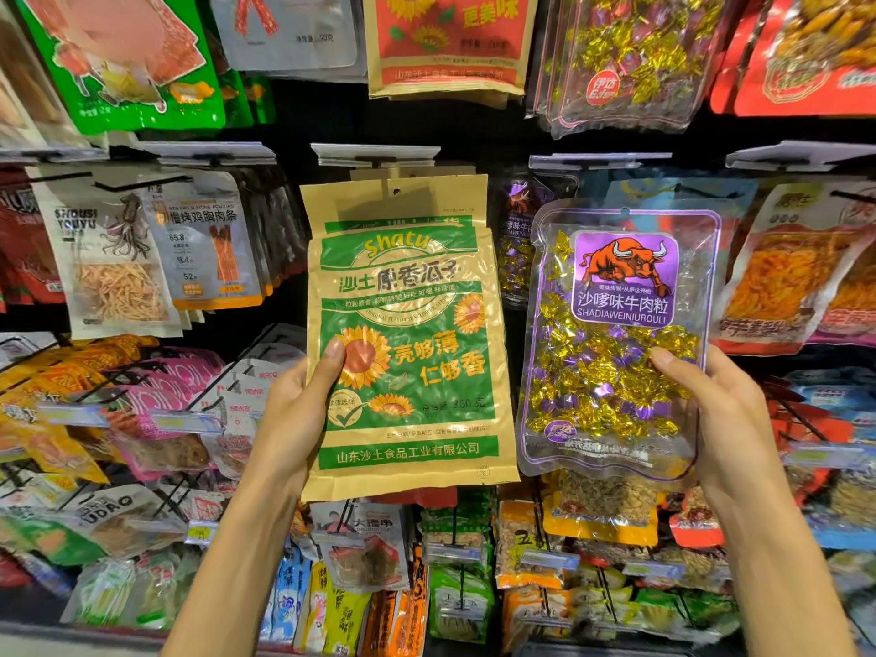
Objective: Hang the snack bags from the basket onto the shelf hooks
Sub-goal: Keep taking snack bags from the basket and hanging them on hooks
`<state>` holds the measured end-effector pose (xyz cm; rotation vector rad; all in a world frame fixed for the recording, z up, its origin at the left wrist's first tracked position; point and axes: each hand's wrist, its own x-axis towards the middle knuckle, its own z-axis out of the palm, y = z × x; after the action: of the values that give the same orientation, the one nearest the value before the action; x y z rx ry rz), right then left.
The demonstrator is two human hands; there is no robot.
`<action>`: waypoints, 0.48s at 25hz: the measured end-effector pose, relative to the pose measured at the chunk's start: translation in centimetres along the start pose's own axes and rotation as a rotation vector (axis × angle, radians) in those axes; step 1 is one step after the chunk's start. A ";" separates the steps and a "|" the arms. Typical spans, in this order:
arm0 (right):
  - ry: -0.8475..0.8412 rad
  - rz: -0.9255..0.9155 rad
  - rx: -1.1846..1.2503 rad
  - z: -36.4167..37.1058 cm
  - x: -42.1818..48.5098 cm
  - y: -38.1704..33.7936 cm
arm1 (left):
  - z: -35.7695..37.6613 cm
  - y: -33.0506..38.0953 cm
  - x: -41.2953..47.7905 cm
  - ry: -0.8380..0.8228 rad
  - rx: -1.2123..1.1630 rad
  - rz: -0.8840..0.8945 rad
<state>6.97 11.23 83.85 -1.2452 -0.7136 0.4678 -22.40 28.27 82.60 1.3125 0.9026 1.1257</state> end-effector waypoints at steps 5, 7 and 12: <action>-0.007 0.011 -0.013 -0.2 0.0 0.4 | -0.5 -0.4 0.0 0.008 -0.023 -0.008; -0.006 0.014 -0.012 -0.2 0.0 0.4 | -0.7 -0.5 0.0 0.000 -0.039 -0.018; 0.000 0.014 0.007 0.2 -0.1 0.1 | -1.0 -0.4 0.6 -0.030 -0.062 -0.048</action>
<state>6.78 11.35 83.73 -1.2440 -0.7033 0.4817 -23.20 29.11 82.18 1.2474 0.8660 1.0856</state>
